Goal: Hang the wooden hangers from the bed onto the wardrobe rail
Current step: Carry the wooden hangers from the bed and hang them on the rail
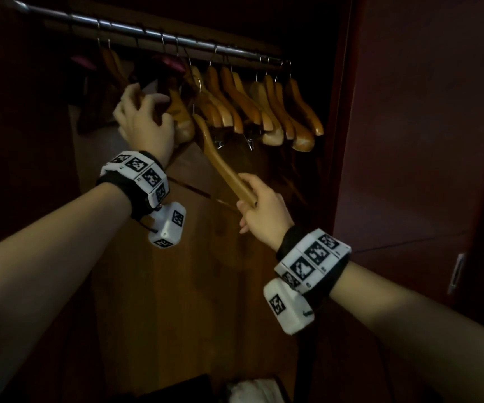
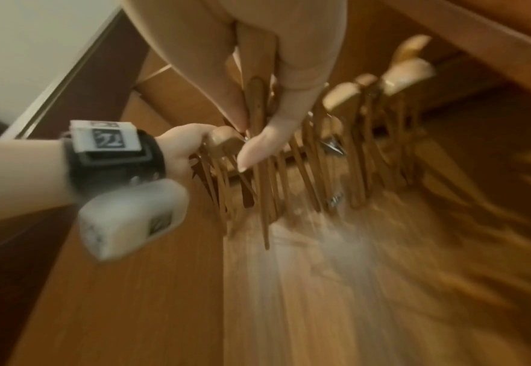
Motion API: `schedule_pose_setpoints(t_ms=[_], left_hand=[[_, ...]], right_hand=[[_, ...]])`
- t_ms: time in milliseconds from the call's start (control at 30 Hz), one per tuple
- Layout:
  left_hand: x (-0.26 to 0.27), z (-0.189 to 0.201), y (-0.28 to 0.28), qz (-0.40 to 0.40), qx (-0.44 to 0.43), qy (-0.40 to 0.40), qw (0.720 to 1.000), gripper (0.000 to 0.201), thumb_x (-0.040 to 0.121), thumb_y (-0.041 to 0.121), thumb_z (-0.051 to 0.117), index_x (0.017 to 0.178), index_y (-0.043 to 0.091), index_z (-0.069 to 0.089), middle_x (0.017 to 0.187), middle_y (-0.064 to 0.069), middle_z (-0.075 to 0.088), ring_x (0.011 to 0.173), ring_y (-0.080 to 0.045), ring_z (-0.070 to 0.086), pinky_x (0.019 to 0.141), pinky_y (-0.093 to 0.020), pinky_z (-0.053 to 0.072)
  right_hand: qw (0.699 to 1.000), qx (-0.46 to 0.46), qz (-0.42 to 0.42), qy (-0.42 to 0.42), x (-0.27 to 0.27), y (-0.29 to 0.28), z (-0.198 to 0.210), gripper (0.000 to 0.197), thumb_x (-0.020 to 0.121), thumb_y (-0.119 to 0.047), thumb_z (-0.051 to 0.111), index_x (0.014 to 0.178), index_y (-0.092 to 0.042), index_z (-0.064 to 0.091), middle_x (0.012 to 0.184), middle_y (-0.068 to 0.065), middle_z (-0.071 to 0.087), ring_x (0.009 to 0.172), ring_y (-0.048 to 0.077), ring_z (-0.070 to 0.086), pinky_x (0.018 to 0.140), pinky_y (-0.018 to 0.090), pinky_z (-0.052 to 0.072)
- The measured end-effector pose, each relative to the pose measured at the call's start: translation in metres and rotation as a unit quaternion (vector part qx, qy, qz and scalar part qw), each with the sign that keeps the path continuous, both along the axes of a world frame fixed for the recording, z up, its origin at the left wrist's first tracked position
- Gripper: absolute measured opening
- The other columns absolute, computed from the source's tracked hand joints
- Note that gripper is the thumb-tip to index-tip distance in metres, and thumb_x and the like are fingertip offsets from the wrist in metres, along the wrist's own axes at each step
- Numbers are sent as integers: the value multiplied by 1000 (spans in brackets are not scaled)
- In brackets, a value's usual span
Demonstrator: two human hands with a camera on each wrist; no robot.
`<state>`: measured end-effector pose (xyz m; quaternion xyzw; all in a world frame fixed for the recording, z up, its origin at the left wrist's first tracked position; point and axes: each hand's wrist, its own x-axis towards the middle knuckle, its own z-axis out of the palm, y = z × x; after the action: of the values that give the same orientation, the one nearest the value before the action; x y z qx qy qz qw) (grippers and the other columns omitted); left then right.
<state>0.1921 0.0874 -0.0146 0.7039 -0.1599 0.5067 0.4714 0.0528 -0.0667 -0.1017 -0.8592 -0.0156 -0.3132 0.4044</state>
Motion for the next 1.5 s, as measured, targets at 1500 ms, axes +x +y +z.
schedule_pose_setpoints(t_ms=[1500], left_hand=[[16,-4,43,-94,110,-85,986,39,83,18,33,101,18,68,111,7,66,109,-23,50,108,-47,25]], right_hand=[[990,-83,-117,-14,120,80,102,60,88,-12,50,143,-21,27,130,16,50,113,36,54,96,42,46]])
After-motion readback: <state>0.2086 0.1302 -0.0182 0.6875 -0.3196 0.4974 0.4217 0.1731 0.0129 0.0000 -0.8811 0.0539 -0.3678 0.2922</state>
